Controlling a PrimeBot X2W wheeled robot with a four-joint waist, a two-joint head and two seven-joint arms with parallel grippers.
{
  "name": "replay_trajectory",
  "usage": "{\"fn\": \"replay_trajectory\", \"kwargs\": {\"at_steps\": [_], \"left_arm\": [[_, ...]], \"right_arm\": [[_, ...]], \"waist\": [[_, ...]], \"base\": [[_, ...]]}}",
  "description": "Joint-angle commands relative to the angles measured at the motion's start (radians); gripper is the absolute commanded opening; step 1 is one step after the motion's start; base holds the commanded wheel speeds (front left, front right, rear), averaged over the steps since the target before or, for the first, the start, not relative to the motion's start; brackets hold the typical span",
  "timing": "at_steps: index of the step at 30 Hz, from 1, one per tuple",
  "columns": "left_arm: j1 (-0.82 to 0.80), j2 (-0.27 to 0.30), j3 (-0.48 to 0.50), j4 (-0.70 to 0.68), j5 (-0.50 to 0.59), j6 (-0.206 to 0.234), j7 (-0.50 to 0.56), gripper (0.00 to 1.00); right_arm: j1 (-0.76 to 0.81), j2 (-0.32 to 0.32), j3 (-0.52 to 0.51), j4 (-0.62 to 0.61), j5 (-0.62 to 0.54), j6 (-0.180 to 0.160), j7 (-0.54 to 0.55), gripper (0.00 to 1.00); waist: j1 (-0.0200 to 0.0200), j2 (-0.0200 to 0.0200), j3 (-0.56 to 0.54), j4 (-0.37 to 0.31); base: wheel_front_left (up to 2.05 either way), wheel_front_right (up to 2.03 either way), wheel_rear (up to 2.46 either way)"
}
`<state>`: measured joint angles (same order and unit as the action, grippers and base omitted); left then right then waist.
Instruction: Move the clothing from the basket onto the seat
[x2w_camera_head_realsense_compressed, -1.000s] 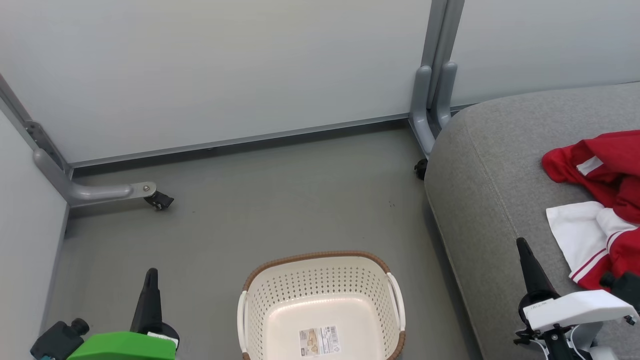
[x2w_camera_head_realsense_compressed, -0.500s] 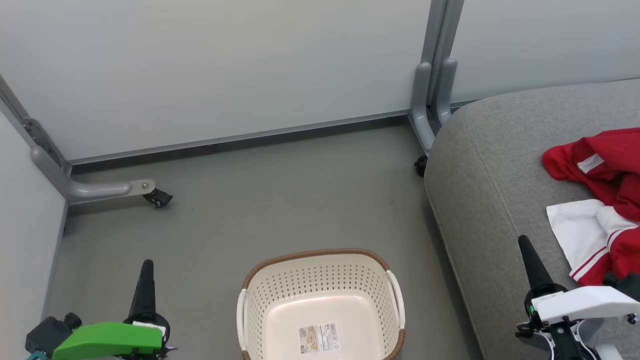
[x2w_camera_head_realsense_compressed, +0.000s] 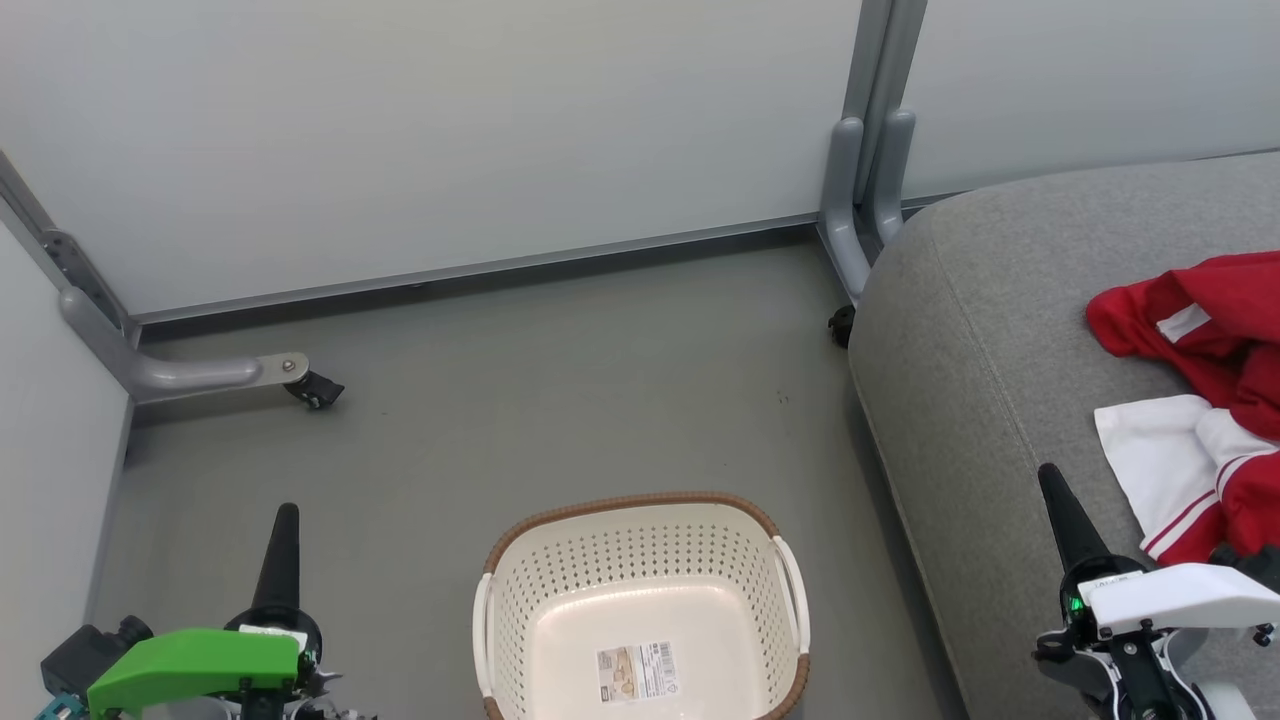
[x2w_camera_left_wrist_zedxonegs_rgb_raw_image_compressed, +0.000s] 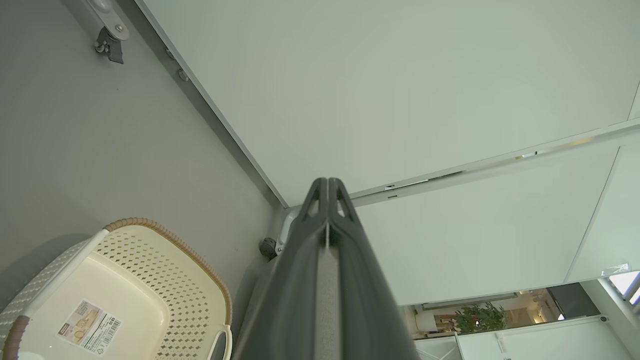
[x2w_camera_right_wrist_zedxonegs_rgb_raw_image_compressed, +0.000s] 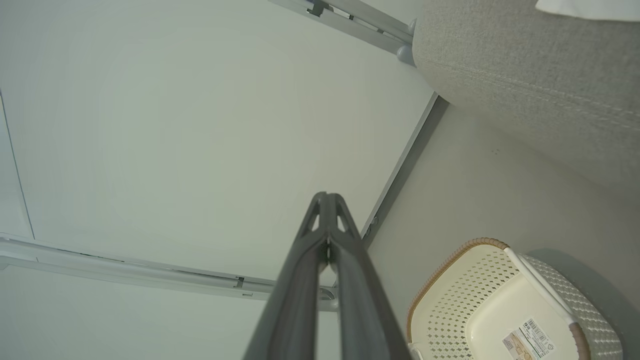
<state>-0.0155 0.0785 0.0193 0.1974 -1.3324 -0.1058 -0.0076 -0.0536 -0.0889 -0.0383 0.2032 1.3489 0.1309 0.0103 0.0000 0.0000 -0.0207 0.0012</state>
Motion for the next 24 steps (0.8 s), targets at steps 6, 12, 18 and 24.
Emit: {"fn": "replay_trajectory", "kwargs": {"at_steps": [6,12,18,24], "left_arm": [[-0.039,0.008,0.013,0.006,-0.067,-0.011,0.019,0.00],[-0.052,0.007,0.022,0.013,-0.113,-0.013,0.033,0.00],[-0.061,0.006,0.031,0.021,-0.160,-0.017,0.046,0.00],[-0.073,0.004,0.038,0.028,-0.201,-0.020,0.060,0.00]], "right_arm": [[-0.027,0.002,-0.014,0.006,0.058,0.000,0.019,0.00],[-0.031,0.006,-0.023,0.013,0.101,0.000,0.034,0.00],[-0.039,0.010,-0.031,0.019,0.141,0.000,0.045,0.00],[-0.045,0.015,-0.038,0.025,0.179,0.000,0.058,0.00]], "waist": [[0.0000,0.0000,0.004,0.000],[0.0000,0.0000,0.007,0.000],[0.0000,0.0000,0.010,-0.001],[0.0000,0.0000,0.014,-0.001]], "base": [[0.00,0.00,0.00],[0.00,0.00,0.00],[0.00,0.00,0.00],[0.00,0.00,0.00]]}}
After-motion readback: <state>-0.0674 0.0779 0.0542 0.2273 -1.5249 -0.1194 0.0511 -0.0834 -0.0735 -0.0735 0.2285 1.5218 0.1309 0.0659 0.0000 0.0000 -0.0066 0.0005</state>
